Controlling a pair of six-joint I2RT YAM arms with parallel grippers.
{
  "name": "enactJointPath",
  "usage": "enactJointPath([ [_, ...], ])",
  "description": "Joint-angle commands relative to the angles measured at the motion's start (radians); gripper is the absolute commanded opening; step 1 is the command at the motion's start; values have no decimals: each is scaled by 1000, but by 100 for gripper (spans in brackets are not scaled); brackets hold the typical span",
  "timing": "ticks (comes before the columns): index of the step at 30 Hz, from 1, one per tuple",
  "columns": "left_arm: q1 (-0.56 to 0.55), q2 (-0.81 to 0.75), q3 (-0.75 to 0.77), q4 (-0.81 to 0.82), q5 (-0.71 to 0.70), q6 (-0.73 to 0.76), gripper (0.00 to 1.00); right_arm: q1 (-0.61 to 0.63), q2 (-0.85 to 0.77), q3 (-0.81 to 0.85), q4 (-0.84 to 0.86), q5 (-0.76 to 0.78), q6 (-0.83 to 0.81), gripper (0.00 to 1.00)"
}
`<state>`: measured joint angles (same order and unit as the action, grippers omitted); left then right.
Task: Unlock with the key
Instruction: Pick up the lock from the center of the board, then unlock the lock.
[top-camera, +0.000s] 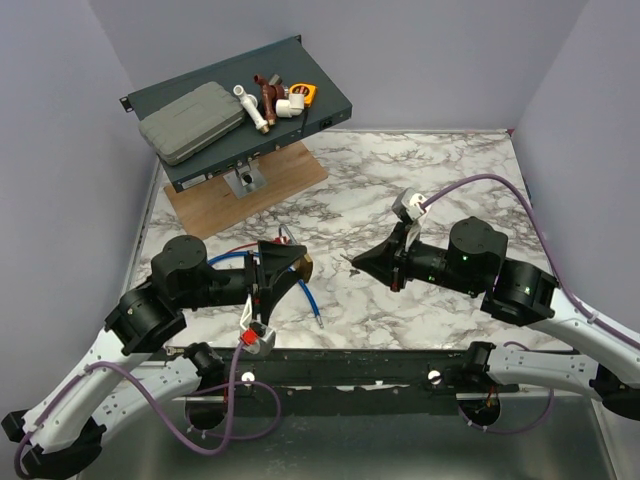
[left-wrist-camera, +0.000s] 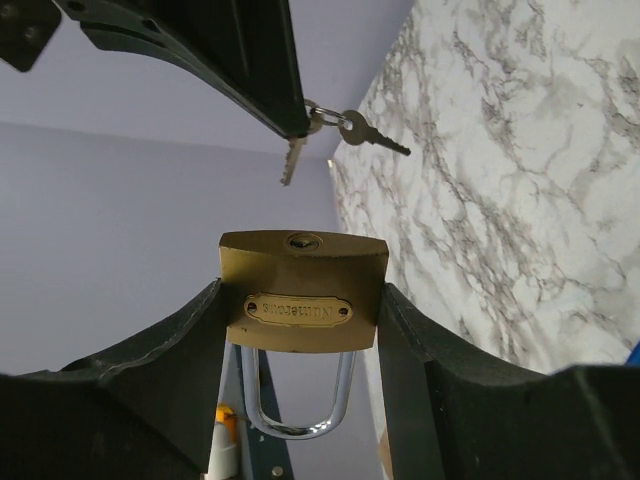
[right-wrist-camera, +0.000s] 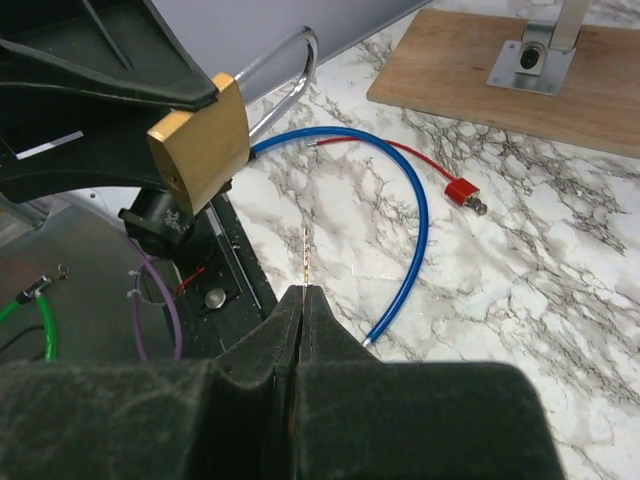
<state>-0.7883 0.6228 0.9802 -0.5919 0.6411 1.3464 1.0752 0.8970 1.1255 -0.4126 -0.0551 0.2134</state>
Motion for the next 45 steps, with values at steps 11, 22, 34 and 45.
enactJointPath([
  [11, -48, -38, 56, 202, 62, 29, 0, -3, 0, 5, 9, -14, -38, 1],
  [22, 0, 165, 147, -266, 112, -441, 0, -3, 71, 39, -76, 9, -133, 1],
  [34, 299, 588, 389, -1007, 513, -349, 0, -2, 89, 43, -190, -106, -408, 1],
  [45, 286, 696, 437, -1031, 541, -683, 0, 0, 106, 38, -196, -206, -720, 1],
])
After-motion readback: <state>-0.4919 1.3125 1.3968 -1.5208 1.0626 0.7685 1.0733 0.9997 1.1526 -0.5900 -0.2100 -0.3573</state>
